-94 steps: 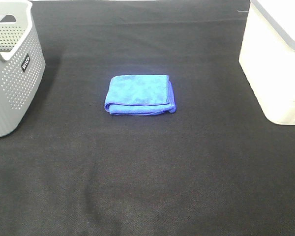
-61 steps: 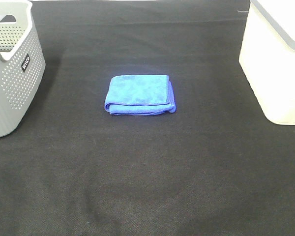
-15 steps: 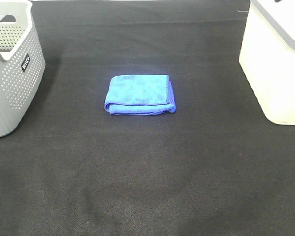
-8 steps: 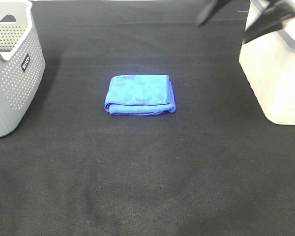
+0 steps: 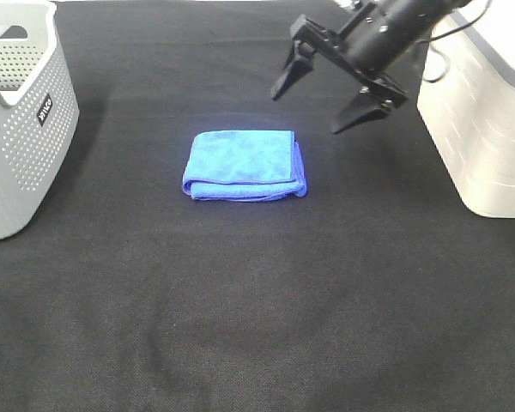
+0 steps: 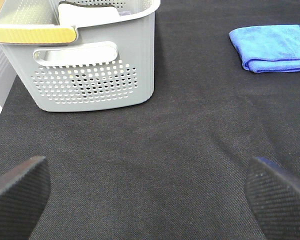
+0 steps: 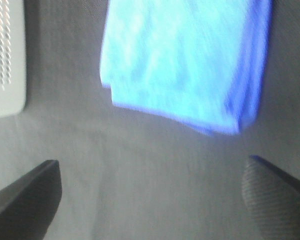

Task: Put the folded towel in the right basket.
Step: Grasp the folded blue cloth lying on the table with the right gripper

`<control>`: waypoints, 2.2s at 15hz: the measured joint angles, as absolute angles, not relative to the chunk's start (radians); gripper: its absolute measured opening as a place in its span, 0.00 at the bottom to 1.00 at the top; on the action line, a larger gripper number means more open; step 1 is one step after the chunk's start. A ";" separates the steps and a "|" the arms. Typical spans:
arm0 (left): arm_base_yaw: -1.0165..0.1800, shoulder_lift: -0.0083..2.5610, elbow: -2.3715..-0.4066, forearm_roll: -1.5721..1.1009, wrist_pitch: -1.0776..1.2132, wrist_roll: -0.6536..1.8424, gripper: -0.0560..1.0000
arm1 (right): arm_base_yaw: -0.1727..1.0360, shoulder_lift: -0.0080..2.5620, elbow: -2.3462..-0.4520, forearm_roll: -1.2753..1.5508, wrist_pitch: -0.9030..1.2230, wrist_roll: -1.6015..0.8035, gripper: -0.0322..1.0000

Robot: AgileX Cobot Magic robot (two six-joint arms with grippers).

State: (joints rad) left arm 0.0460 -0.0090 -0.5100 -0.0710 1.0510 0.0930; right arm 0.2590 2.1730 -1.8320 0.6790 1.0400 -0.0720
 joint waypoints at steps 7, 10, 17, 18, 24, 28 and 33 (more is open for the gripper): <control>0.046 -0.009 -0.510 -0.071 1.051 0.093 0.99 | 0.251 2.509 -2.197 0.627 1.154 -0.068 0.92; 0.046 -0.009 -0.510 -0.071 1.051 0.093 0.99 | 0.224 2.529 -2.202 0.617 1.149 -0.055 0.92; 0.046 -0.009 -0.510 -0.071 1.051 0.093 0.99 | 0.210 2.588 -2.210 0.675 1.072 -0.054 0.92; 0.046 -0.009 -0.510 -0.071 1.051 0.093 0.99 | 0.210 2.588 -2.210 0.675 1.072 -0.054 0.92; 0.046 -0.009 -0.510 -0.071 1.051 0.093 0.99 | 0.210 2.615 -2.213 0.679 1.066 -0.054 0.91; 0.046 -0.009 -0.510 -0.071 1.051 0.093 0.99 | 0.259 2.640 -2.229 0.720 1.050 -0.053 0.91; 0.046 -0.009 -0.510 -0.071 1.051 0.093 0.99 | 0.377 2.665 -2.233 0.801 0.948 -0.053 0.79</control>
State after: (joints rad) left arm 0.0460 -0.0090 -0.5100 -0.0710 1.0510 0.0930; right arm 0.3770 2.6650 -2.2330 0.8010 0.9480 -0.0530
